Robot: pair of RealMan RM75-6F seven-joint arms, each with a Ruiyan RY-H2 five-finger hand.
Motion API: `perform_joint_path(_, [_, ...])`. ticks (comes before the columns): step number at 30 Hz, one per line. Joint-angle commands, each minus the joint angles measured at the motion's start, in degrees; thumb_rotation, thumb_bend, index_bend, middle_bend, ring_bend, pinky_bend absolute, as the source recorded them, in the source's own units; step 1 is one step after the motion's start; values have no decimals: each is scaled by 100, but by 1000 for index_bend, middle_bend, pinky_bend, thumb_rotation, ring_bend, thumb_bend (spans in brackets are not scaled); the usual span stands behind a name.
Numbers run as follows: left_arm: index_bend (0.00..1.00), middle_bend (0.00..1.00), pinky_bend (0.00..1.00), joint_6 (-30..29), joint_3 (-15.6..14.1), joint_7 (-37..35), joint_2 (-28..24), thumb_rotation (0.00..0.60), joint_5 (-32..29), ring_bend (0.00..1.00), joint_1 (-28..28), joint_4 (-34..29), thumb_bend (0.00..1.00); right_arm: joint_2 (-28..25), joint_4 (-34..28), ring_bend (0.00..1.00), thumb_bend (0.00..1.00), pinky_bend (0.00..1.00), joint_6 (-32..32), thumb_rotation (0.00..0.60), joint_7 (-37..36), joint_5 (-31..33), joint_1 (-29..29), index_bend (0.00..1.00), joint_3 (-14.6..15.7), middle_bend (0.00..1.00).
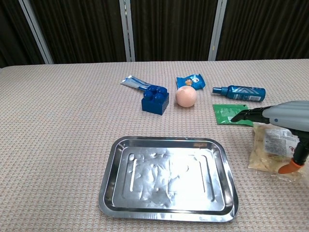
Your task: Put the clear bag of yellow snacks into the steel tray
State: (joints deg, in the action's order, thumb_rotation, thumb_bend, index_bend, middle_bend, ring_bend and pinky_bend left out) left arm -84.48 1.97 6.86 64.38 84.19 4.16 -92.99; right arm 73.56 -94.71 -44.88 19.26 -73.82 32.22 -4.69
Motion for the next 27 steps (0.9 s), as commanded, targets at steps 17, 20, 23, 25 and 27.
perform_joint_path(17, [91, 0, 0, 13, -25, -79, 0, 600, -32, 0, -28, 3, 121, -33, 223, 0, 0, 85, 254, 600, 575, 734, 321, 0, 375, 0])
perform_joint_path(20, [91, 0, 0, 24, -34, -95, -14, 600, -26, 0, -28, -33, 119, 5, 309, 0, 0, 118, 292, 600, 514, 720, 372, 43, 396, 26])
perform_joint_path(23, [91, 0, 0, 20, -37, -83, -21, 599, -36, 0, -36, -46, 120, 63, 383, 61, 0, 274, 227, 600, 433, 640, 396, 206, 384, 142])
perform_joint_path(25, [92, 0, 0, 28, -42, -83, -27, 600, -50, 0, -41, -51, 119, 96, 431, 156, 0, 383, 149, 600, 386, 546, 395, 303, 380, 230])
perform_joint_path(27, [91, 0, 0, 37, -41, -74, -30, 600, -60, 0, -40, -54, 119, 110, 455, 231, 0, 464, 105, 600, 293, 457, 397, 369, 381, 291])
